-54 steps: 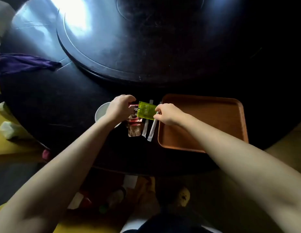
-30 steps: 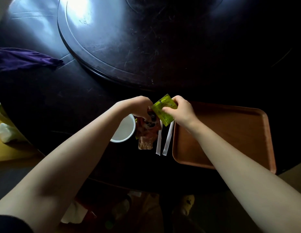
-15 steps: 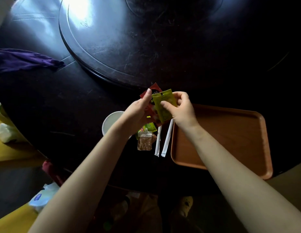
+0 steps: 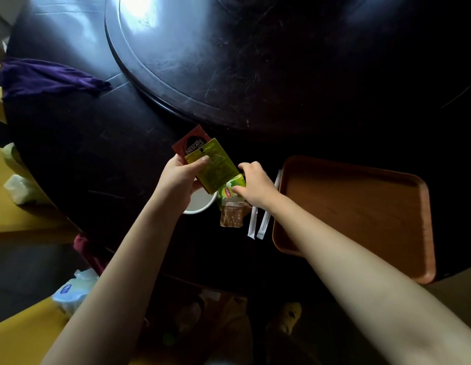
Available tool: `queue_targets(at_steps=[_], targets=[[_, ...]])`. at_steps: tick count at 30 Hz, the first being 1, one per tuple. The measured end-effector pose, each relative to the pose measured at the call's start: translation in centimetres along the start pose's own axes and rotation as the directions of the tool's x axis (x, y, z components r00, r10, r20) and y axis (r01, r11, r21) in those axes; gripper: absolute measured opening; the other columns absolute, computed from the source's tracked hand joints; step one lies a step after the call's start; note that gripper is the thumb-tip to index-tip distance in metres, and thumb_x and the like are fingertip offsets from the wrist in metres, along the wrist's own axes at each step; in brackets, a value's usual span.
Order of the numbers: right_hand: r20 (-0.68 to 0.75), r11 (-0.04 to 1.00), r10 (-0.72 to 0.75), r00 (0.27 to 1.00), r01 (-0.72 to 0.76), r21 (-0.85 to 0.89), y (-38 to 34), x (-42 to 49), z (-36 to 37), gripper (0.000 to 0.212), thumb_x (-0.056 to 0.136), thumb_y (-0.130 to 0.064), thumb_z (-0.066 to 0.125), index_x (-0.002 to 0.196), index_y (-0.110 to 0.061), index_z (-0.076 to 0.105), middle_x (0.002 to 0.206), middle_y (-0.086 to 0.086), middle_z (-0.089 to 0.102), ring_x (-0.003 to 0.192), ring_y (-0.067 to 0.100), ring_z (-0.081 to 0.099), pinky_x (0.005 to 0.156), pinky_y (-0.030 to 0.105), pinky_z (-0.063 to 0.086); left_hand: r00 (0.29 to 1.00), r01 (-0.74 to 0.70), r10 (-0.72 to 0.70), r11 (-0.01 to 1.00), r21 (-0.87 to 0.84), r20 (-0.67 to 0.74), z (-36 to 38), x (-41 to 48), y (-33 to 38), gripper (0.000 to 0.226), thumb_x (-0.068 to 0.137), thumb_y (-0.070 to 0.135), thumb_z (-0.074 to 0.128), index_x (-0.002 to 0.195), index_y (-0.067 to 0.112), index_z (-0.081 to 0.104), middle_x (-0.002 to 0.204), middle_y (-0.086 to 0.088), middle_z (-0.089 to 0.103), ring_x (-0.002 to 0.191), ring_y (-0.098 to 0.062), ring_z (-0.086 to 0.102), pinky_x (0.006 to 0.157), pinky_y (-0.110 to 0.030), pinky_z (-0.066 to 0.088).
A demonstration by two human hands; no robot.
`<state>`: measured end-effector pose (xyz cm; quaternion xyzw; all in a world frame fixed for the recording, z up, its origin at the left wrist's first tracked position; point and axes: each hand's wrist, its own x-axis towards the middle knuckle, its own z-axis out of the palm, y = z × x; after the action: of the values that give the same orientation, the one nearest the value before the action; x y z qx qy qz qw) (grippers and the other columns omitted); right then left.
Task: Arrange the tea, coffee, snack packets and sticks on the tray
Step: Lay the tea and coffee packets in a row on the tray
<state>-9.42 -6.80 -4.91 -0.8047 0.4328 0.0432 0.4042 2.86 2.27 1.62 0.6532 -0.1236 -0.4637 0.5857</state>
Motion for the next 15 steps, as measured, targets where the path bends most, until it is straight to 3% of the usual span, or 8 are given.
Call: queue_targets(at_steps=[4,9,11,15], targets=[[0.100,0.985,0.084,0.991,-0.098,0.144,-0.6,0.4,0.5,0.048,0.077,-0.013,0.065,0.122,-0.015,0.047,0.120,0.013,0.057,0.108,0.029,0.056,0.088,0.041,0.051,1.000,0.011,-0.011,1.000,-0.006,0.017,-0.4,-0.5,-0.7,0.016,0.085,0.004,0.055,0.092,0.018,0.055,0.088,-0.002,0.064,0.081,-0.017,0.065,0.071,-0.036,0.056],[-0.076,0.896,0.223,0.972,-0.174,0.408,0.4,-1.0,-2.5,0.029,0.072,-0.009,0.065,0.100,-0.009,0.056,0.095,0.010,0.058,0.092,0.027,0.059,0.080,0.041,0.051,1.000,0.000,0.001,0.998,-0.056,0.005,-0.5,-0.5,-1.0,0.016,0.083,0.005,0.058,0.089,0.020,0.056,0.083,0.000,0.064,0.072,-0.013,0.066,0.059,-0.030,0.057],[-0.087,0.794,0.256,0.963,-0.158,0.588,1.0,-2.4,-4.2,0.016,0.076,-0.004,0.060,0.089,-0.011,0.053,0.092,0.012,0.059,0.086,0.028,0.061,0.078,0.046,0.053,1.000,0.017,-0.017,0.994,-0.103,0.007,0.1,-0.5,-1.1,0.016,0.083,0.004,0.056,0.089,0.019,0.056,0.079,0.000,0.063,0.063,-0.010,0.067,0.053,-0.027,0.056],[-0.077,0.453,0.270,0.960,-0.056,0.890,1.4,-5.8,-6.7,0.016,0.088,-0.004,0.047,0.079,-0.015,0.054,0.079,0.006,0.060,0.070,0.016,0.059,0.061,0.032,0.054,0.999,0.043,-0.042,0.997,-0.061,0.016,2.5,-0.8,-1.9,0.018,0.083,0.002,0.052,0.088,0.020,0.053,0.075,-0.002,0.060,0.060,-0.013,0.063,0.058,-0.032,0.051]])
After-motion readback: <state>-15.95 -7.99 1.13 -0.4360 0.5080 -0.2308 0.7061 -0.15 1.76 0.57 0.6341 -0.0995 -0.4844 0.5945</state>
